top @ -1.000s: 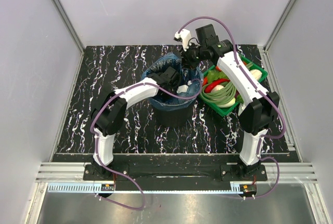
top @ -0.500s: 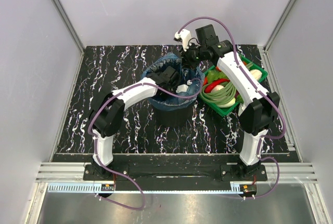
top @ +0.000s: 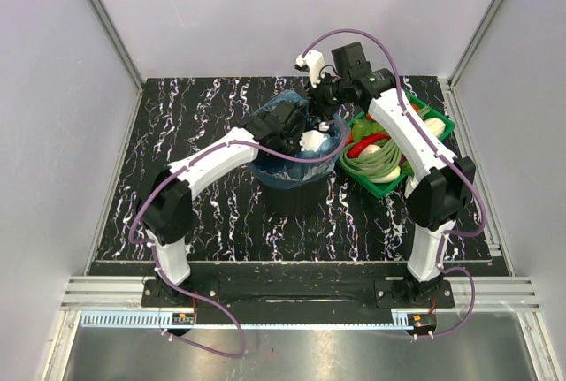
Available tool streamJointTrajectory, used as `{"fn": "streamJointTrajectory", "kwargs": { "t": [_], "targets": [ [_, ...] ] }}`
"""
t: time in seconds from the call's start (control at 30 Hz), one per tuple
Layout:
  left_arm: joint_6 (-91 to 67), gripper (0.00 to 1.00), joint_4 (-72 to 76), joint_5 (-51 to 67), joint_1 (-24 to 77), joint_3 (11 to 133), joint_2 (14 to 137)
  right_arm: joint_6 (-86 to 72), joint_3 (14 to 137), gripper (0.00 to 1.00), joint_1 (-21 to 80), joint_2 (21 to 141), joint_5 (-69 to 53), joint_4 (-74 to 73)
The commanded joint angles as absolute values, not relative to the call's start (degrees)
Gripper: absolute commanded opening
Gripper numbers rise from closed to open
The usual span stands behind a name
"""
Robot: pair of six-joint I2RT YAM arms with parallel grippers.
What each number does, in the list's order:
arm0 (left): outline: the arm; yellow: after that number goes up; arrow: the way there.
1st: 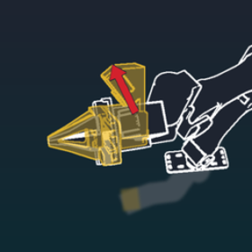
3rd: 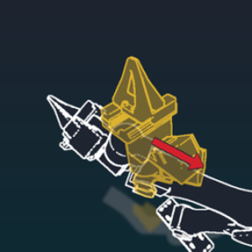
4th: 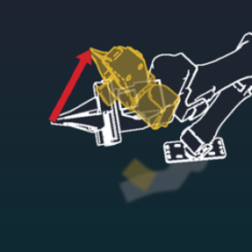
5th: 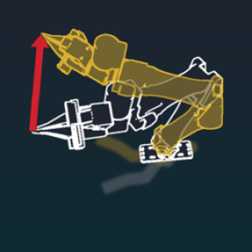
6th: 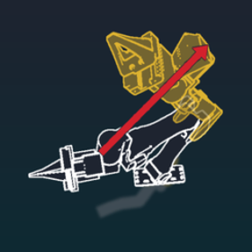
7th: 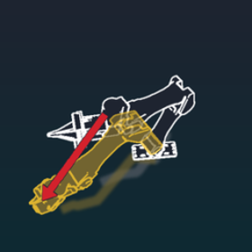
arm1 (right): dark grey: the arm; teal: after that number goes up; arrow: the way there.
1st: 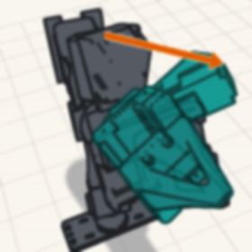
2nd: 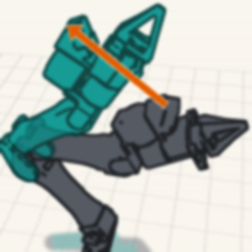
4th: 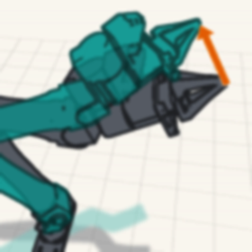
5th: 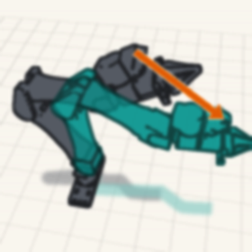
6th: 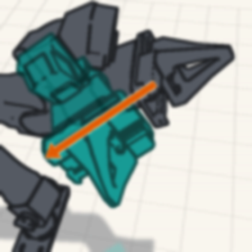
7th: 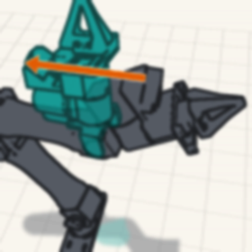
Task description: Put the trash bags into the trash bin
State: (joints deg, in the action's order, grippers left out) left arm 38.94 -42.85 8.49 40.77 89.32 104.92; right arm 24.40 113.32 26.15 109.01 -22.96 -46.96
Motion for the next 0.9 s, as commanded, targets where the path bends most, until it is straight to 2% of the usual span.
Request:
{"fn": "streamJointTrajectory", "kwargs": {
  "t": [0.0,0.33,0.87],
  "targets": [
    [38.14,0.99,-43.59,7.12,40.96,91.67,101.08,26.37,112.59,0.0,26.63,106.79,-20.04,-46.32],
    [37.35,0.99,-43.59,4.84,40.87,92.55,96.16,26.19,113.2,0.0,26.54,106.44,-19.69,-46.32],
    [32.61,0.99,-44.56,-2.55,40.96,94.75,95.63,26.63,111.88,0.0,26.54,104.94,-19.51,-46.32]
  ]
}}
